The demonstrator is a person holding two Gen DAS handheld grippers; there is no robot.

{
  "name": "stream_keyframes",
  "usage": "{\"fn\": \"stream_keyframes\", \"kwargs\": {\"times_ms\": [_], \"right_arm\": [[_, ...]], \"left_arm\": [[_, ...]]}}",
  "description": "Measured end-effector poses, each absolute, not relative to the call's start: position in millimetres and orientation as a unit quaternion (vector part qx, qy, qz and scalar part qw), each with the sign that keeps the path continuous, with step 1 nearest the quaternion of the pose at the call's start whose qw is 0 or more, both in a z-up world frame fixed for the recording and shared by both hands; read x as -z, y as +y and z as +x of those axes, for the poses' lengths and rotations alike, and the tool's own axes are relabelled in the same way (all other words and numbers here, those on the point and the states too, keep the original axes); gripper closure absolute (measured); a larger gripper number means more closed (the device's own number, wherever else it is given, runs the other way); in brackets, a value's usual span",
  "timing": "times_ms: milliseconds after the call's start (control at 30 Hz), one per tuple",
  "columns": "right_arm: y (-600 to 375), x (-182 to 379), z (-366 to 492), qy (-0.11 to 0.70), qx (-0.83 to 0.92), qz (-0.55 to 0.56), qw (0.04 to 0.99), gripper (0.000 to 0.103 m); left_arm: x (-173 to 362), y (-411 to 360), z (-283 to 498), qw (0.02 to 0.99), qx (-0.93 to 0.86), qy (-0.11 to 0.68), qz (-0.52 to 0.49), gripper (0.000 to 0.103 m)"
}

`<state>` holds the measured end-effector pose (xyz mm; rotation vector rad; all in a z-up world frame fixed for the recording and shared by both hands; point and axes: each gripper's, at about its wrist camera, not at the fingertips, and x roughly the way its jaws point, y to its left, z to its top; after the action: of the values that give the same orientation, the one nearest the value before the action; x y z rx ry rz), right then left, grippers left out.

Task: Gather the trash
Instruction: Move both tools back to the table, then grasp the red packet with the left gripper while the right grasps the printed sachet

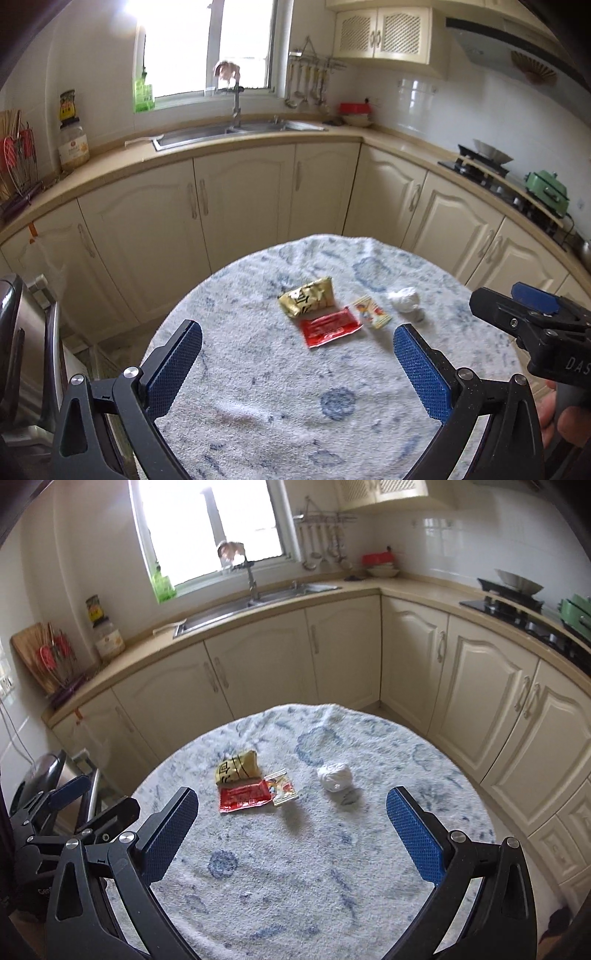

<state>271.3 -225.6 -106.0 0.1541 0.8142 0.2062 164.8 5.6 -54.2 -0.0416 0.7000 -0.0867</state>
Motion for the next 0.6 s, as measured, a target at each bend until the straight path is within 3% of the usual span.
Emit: {"fn": "stream_keyframes", "kwargs": {"times_ms": [100, 400, 600], "right_arm": [[-218.0, 126.0, 292.3, 0.418, -0.115, 0.071, 0.899, 0.001], [-195.6, 196.5, 347.7, 0.484, -0.146, 0.07, 0.86, 0.016], [-186.8, 228.0, 372.0, 0.505, -0.15, 0.06, 0.848, 0.038]], "left_arm": [[71.2, 13.3, 195.0, 0.928, 0.039, 0.37, -0.015, 0.001], [115.4, 17.9, 263.7, 0.905, 0.043, 0.423, -0.007, 0.002], [139.6, 10.8, 293.8, 0.895, 0.047, 0.444, 0.001, 0.002]]}}
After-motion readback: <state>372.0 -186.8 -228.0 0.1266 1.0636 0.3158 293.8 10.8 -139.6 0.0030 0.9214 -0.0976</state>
